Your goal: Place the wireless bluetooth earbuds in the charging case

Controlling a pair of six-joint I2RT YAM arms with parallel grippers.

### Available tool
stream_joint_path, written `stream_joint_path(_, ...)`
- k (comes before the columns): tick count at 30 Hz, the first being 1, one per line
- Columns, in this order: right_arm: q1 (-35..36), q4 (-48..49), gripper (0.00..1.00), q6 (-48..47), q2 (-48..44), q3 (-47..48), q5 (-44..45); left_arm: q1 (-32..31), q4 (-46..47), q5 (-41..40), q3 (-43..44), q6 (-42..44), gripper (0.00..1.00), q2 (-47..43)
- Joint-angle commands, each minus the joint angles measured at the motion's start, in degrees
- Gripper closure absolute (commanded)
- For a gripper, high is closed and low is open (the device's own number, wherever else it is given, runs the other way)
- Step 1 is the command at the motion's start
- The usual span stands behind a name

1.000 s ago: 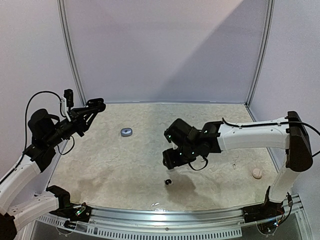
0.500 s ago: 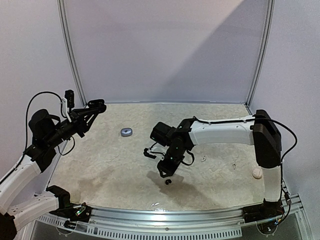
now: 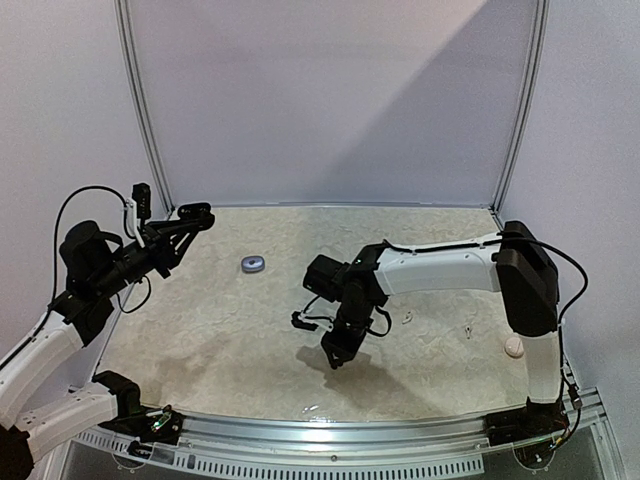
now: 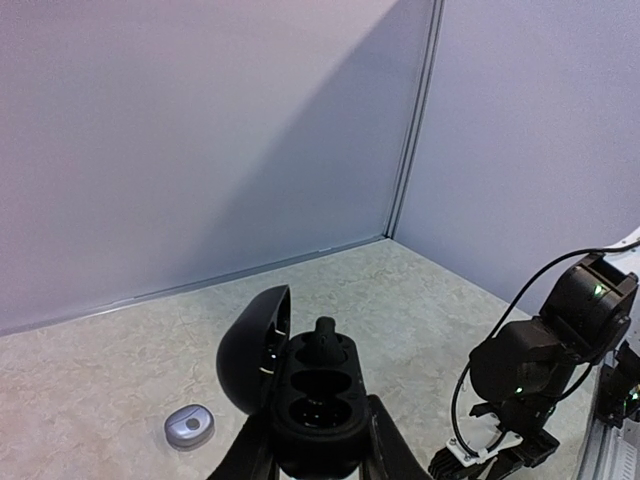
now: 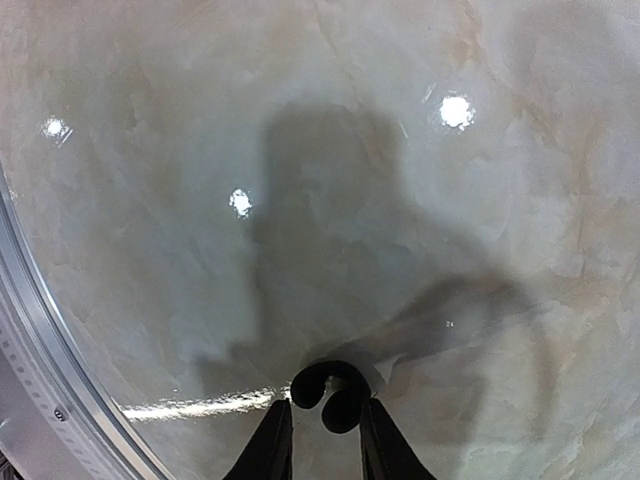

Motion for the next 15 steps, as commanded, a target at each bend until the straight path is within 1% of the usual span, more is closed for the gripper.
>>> stream_joint_path(1,-1.2,1.9,0.77,1.6,1.0,0.1,-1.1,0.7,0.8,0.1,-0.6,0.0,1.00,-0.4)
stream_joint_path(8,-2.3,2.8,0.76,4.4,0.5,-0.5,-0.1,0.7,0.9,0.0,-0.8,0.2,1.00,-0.5)
stream_joint_path(15,-2.3,4.4,0.77,5.5,1.5,-2.1,-1.4,0.7,0.5,-0.2,-0.9,0.4,1.00,-0.8)
